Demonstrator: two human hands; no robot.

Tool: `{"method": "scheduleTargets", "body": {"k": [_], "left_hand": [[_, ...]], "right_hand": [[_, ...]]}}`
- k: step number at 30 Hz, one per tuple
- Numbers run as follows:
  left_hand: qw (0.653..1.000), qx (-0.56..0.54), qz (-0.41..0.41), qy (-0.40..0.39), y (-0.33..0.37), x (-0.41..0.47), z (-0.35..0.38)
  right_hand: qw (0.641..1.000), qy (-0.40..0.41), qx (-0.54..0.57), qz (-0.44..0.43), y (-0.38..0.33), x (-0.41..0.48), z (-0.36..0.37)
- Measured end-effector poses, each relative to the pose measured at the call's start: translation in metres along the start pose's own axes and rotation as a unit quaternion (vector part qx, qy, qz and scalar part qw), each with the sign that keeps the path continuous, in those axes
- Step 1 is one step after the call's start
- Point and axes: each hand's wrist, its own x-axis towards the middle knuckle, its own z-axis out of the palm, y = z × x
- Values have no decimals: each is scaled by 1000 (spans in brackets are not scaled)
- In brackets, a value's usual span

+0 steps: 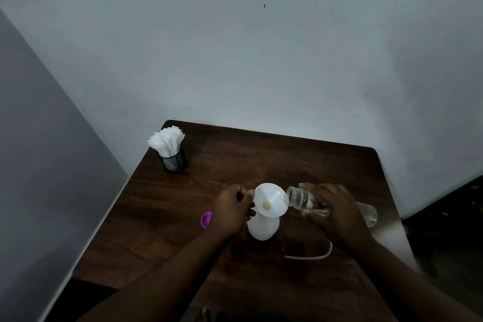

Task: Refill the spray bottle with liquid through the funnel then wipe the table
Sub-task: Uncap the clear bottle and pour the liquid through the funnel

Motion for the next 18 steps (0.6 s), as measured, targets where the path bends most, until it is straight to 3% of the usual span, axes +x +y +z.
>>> {"method": "scheduleTargets", "body": {"k": [18], "left_hand": [[1000,14,-6,-1,2,1,1]], "right_hand": [[1000,0,-16,-10,-1,0,-1]]}}
